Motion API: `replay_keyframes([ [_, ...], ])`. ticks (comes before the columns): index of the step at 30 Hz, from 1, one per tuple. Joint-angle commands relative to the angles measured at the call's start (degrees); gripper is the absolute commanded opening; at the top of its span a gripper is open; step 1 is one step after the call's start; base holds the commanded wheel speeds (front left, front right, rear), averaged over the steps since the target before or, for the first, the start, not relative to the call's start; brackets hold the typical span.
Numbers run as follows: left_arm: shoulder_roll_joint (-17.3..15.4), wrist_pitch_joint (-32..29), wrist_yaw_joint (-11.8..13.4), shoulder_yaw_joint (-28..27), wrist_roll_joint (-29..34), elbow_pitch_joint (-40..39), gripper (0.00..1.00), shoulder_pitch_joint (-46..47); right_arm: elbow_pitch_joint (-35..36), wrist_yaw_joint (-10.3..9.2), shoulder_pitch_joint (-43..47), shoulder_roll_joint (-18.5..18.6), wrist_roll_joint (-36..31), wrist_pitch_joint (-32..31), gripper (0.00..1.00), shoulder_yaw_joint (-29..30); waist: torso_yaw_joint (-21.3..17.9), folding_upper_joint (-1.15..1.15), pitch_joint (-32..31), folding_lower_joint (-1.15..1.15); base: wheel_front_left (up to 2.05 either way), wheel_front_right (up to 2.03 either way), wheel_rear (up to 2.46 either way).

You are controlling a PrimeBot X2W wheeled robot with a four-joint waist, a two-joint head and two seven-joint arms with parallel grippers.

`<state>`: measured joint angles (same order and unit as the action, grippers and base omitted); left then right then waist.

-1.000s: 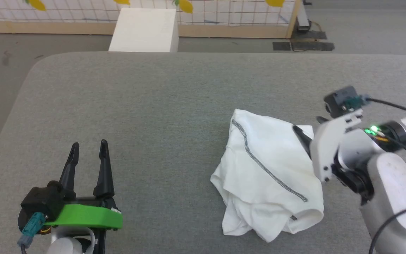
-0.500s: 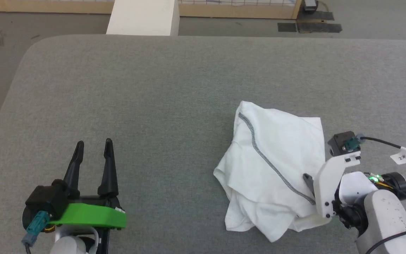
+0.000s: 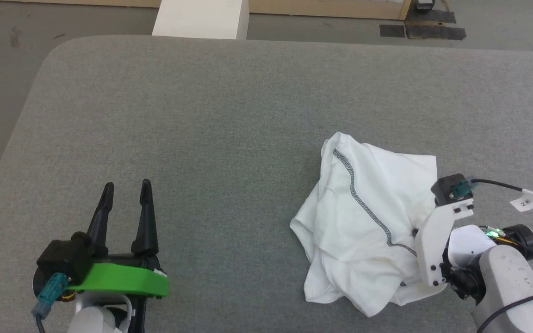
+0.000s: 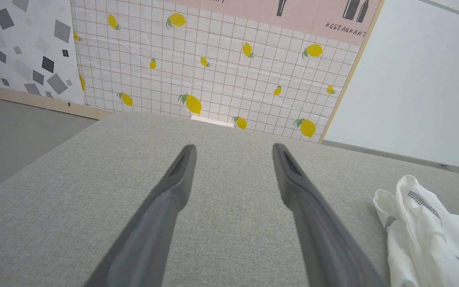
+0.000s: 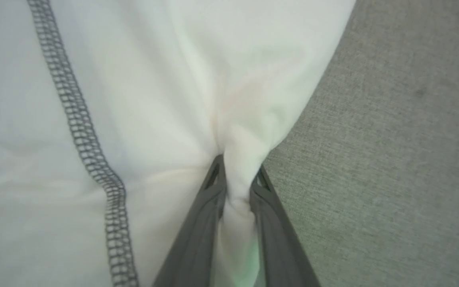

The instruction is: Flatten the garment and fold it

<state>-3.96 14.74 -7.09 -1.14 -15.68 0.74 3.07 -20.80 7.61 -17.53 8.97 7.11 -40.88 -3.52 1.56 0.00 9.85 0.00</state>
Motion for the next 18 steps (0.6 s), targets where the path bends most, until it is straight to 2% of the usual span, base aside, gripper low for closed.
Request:
replay_keyframes([
  [1, -0.01, 0.26, -0.39, 0.02, -0.24, 0.10, 1.00, 1.14, -1.19, -0.12, 0.84, 1.98, -0.12, 0.05, 0.00, -1.58, -0.21, 0.00, -0.30, 0.00, 0.00, 0.00, 0.00],
  [4, 0.01, 0.26, -0.39, -0.16, -0.32, -0.04, 1.00, 0.74, -0.46, -0.12, 0.26, 5.33, 0.67, 0.42, 0.00, -5.43, -1.42, 0.00, -0.79, 0.00, 0.00, 0.00, 0.00],
  [8, -0.05, 0.26, -0.39, -0.28, -0.49, -0.62, 1.00, 0.42, 1.36, -0.12, -1.71, 11.02, 2.84, 0.40, 0.00, -12.54, -5.41, 0.00, -0.26, 0.00, 0.00, 0.00, 0.00],
  [15, -1.15, 0.26, -0.39, 0.18, -0.09, -1.56, 1.00, 1.62, 2.85, -0.12, -9.34, 20.83, 8.35, 0.78, 0.00, -26.16, -16.30, 0.00, 3.40, 0.00, 0.00, 0.00, 0.00],
  [18, -1.92, 0.26, -0.39, 0.73, 0.17, -1.83, 1.00, 2.80, 1.51, -0.12, -13.17, 23.03, 9.96, 2.01, 0.00, -29.04, -20.09, 0.00, 5.52, 0.00, 0.00, 0.00, 0.00],
])
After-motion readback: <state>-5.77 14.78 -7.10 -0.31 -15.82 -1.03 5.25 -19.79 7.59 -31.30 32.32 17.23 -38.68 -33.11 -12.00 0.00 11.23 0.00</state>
